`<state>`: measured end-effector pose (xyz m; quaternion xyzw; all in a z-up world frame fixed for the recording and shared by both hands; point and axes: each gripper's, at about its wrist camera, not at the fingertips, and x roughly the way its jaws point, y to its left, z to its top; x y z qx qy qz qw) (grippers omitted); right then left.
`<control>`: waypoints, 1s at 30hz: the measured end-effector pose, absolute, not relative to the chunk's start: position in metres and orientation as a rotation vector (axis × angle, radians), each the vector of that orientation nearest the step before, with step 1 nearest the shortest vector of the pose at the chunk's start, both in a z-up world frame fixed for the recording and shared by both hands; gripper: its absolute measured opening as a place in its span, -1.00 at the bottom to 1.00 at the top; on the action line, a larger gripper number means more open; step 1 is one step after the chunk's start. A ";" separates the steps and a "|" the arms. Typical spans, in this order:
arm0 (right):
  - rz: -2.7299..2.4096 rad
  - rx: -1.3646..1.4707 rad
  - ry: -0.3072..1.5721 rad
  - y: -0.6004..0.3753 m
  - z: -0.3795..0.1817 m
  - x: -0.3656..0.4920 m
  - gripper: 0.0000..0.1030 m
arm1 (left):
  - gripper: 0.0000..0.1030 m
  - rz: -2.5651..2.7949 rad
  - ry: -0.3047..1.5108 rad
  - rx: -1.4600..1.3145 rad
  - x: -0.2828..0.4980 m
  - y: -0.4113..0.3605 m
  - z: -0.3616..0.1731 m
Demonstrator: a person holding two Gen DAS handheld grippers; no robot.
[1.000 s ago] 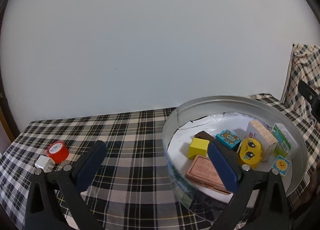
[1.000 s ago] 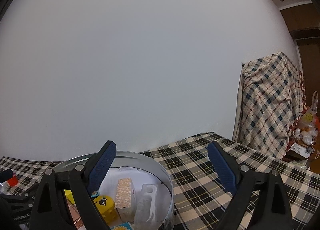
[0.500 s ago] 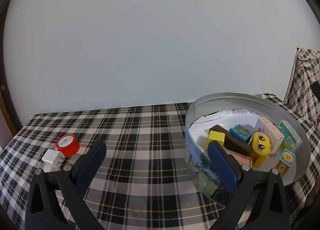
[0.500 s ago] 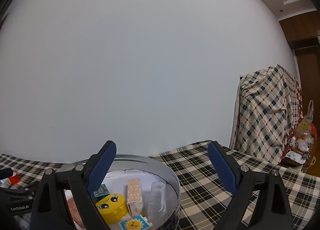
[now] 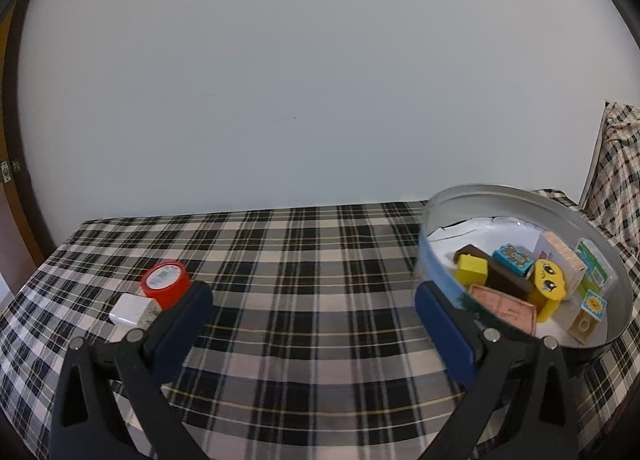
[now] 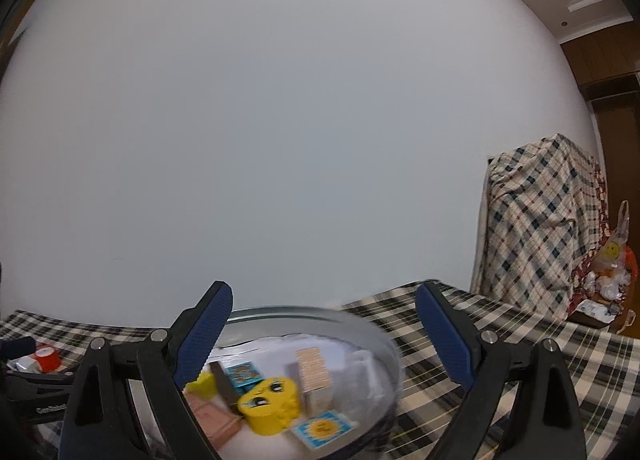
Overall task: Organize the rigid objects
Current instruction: 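Withdraw both tools from the tin toward the red tape roll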
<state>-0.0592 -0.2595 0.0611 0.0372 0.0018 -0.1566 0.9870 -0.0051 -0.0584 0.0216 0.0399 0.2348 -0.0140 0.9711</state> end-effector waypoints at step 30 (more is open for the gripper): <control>-0.017 0.015 0.133 -0.087 0.053 -0.004 0.83 | 0.99 0.095 0.643 -0.078 0.034 0.085 0.008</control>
